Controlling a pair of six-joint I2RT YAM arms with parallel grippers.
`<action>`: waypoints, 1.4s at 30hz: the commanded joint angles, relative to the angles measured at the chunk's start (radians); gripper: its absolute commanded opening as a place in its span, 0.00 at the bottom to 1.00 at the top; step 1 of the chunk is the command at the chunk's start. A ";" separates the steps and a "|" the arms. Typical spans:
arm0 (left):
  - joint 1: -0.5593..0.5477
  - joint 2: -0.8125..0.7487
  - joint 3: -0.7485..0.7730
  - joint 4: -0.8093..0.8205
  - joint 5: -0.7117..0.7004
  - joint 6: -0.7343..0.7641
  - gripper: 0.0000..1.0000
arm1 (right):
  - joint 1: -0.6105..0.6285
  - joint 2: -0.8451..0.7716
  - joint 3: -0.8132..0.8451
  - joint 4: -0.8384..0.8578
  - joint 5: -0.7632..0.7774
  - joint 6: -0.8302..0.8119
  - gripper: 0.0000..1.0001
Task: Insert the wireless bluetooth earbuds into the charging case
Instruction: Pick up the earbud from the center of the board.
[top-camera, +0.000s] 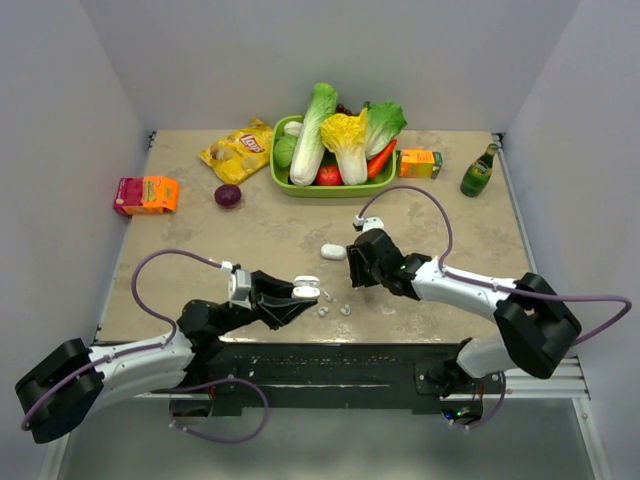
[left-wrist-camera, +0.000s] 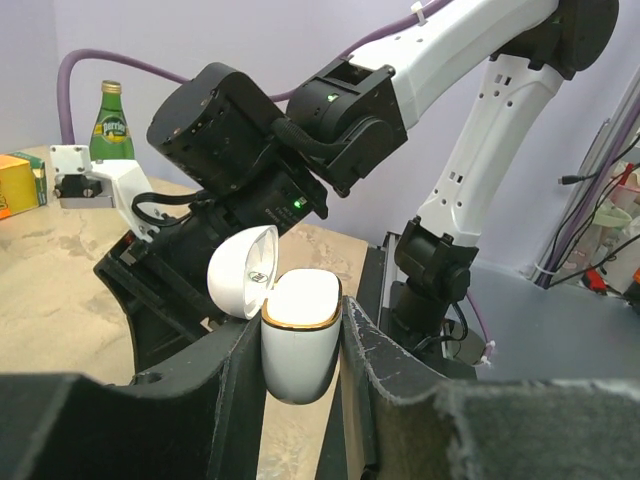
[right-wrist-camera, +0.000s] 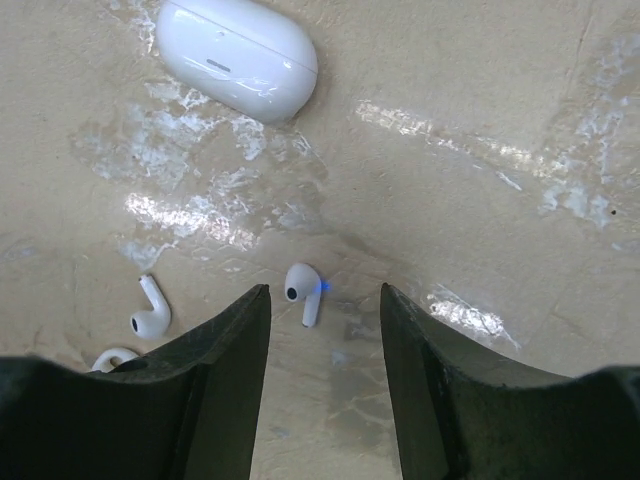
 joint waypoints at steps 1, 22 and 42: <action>-0.008 -0.009 -0.245 0.081 -0.012 -0.005 0.00 | -0.001 0.024 0.024 0.018 0.003 0.028 0.52; -0.012 -0.010 -0.251 0.070 -0.021 0.001 0.00 | 0.000 0.160 0.053 0.042 -0.027 0.023 0.47; -0.014 -0.007 -0.248 0.073 -0.027 -0.001 0.00 | 0.077 0.215 0.111 -0.090 0.132 0.045 0.46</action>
